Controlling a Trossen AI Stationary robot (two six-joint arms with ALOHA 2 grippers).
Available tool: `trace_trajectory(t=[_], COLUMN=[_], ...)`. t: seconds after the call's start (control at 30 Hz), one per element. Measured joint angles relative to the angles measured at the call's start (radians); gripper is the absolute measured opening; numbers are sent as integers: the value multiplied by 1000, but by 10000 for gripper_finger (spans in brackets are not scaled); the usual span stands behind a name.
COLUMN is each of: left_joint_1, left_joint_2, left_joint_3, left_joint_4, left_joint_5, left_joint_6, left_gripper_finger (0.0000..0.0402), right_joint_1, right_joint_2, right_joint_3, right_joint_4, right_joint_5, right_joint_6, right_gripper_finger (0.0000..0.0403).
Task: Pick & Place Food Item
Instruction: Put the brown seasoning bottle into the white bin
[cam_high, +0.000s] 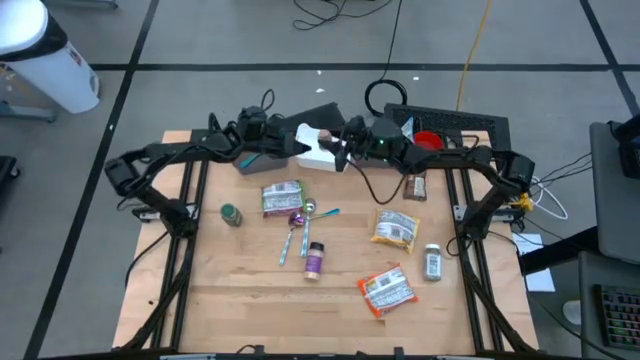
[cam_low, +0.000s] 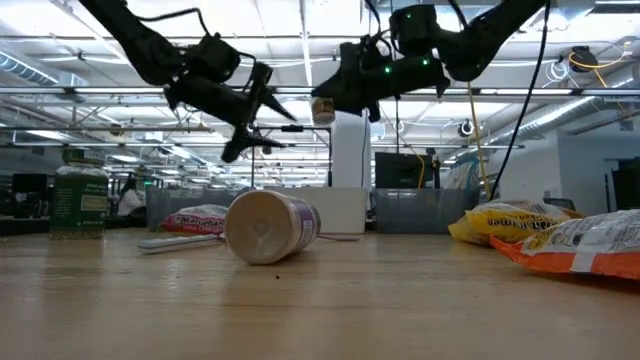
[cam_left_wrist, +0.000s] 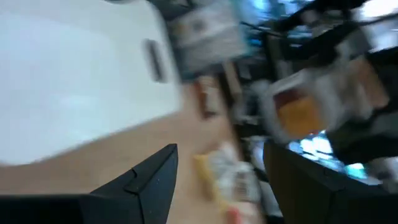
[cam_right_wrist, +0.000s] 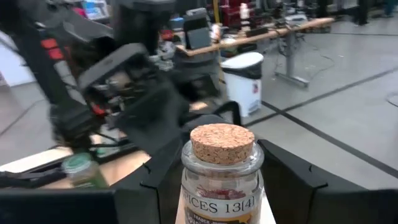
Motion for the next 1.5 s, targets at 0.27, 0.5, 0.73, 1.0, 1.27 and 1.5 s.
trace_trajectory(t=[0.27, 0.5, 0.73, 1.0, 1.27, 1.5], left_joint_1=[3, 13, 15, 13, -13, -26], left_joint_2=[80, 80, 80, 80, 79, 78], left_joint_3=[0, 1, 2, 2, 2, 2], left_joint_4=[334, 354, 392, 424, 426, 439], left_joint_5=[122, 177, 185, 145, 93, 52], left_joint_6=[-230, -265, -346, -408, -446, -471], left_gripper_finger=[245, 290, 354, 391, 392, 392], right_joint_1=[21, 1, 5, 16, 24, 28], right_joint_2=[1, -9, -8, -8, -8, -9], right_joint_3=[0, -1, -1, -1, -1, -1], right_joint_4=[25, 21, 15, 57, 77, 81], right_joint_5=[40, 27, 24, 23, 30, 36], right_joint_6=[47, 25, -13, -16, -43, -43], right_gripper_finger=[170, 170, 170, 170, 170, 170])
